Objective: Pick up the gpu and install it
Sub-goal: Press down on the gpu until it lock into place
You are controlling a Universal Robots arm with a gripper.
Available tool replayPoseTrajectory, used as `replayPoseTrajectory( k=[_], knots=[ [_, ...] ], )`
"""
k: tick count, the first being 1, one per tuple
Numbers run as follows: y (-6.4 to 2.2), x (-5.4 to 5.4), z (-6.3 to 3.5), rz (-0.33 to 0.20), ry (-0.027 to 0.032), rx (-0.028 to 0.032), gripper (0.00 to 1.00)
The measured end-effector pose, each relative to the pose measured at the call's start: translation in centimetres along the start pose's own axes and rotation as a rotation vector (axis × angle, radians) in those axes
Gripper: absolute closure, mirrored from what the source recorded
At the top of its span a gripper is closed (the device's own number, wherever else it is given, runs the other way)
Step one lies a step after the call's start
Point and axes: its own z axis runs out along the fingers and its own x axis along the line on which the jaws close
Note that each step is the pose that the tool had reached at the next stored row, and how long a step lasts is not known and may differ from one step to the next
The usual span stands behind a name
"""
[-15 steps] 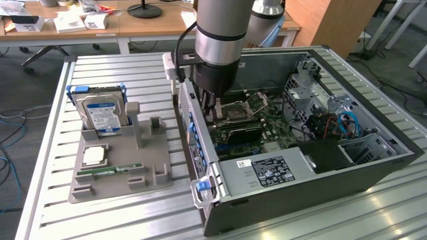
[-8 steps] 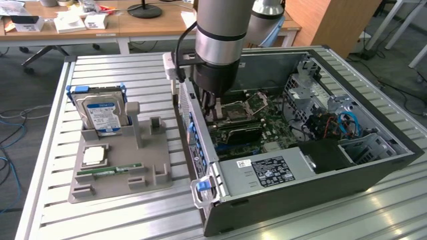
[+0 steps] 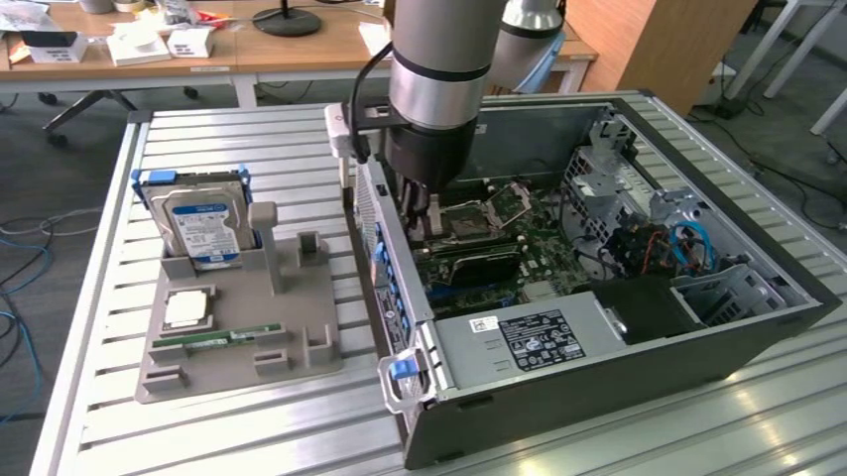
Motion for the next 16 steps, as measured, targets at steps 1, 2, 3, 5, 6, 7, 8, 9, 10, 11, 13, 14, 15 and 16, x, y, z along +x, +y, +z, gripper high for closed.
replayPoseTrajectory(
  k=[1, 2, 3, 5, 6, 7, 8, 9, 10, 11, 13, 14, 15, 16],
  knots=[
    [-0.04, 0.0, 0.0, 0.0, 0.0, 0.0, 0.89],
    [-0.09, 0.0, 0.01, 0.0, -0.0001, 0.0001, 0.89],
    [-0.16, -0.01, 0.0, 0.0, 0.0, 0.0001, 0.89],
    [-0.32, -0.02, 0.0, 0.0, -0.0001, 0.0002, 0.89],
    [-0.39, -0.02, 0.01, 0.0, -0.0001, 0.0002, 0.89],
    [-0.42, -0.01, 0.01, 0.0, -0.0001, 0.0002, 0.89],
    [-0.42, -0.01, 0.01, 0.0, -0.0001, 0.0002, 0.89],
    [-0.42, -0.01, 0.0, 0.0, 0.0, 0.0001, 0.89],
    [-0.42, -0.02, 0.0, 0.0, 0.0, 0.0001, 0.89],
    [-0.43, -0.02, 0.01, 0.0, -0.0001, 0.0001, 0.89],
    [-0.43, -0.02, 0.01, 0.0, 0.0, 0.0001, 0.89],
    [-0.42, -0.02, 0.06, 0.0, -0.0002, 0.0002, 0.89],
    [-0.42, -0.01, 0.12, 0.0, -0.0002, 0.0003, 0.89],
    [-0.4, -0.01, 0.18, 0.0, -0.0001, 0.0001, 0.89]
  ],
)
